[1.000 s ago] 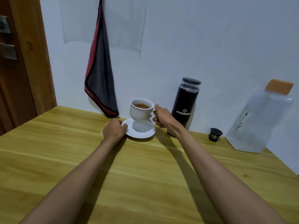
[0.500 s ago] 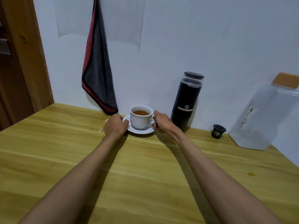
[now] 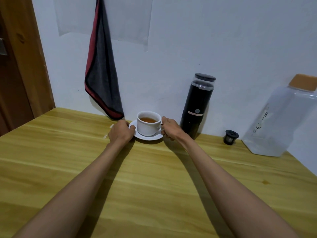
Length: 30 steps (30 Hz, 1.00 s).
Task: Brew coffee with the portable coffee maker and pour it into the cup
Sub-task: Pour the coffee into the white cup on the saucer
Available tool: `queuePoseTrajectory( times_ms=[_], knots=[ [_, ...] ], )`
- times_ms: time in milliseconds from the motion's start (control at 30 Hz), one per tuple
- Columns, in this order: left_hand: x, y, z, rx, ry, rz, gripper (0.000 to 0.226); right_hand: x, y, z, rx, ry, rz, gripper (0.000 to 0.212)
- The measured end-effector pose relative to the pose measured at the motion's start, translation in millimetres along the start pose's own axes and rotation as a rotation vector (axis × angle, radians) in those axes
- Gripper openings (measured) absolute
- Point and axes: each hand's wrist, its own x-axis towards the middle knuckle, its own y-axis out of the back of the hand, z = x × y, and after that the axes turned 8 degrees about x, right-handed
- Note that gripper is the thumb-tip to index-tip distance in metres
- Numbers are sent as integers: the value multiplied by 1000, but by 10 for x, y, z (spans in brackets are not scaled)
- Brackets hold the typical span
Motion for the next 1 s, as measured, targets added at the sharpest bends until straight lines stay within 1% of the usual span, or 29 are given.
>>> queuePoseTrajectory(
  times_ms=[100, 200, 500, 600, 733, 867, 1000],
  knots=[
    [-36, 39, 4, -26, -21, -29, 34, -26, -14, 0, -45, 34, 21, 42],
    [-97, 92, 18, -49, -16, -38, 35, -65, -8, -31, -119, 25, 47, 42],
    [-385, 290, 44, -41, -6, -84, 29, -448, 142, 36, -370, -4, 62, 62],
    [-516, 356, 62, -42, -3, -98, 34, -642, 261, 86, -393, -14, 83, 68],
    [-665, 428, 115, -44, -36, -127, 44, -896, 454, 132, -438, -31, 102, 66],
    [-850, 507, 215, -26, -76, -163, 54, -1193, 679, 182, -461, 18, 158, 59],
    [-1033, 567, 335, 3, -136, -150, 43, -1415, 857, 237, -427, 31, 191, 57]
  ],
)
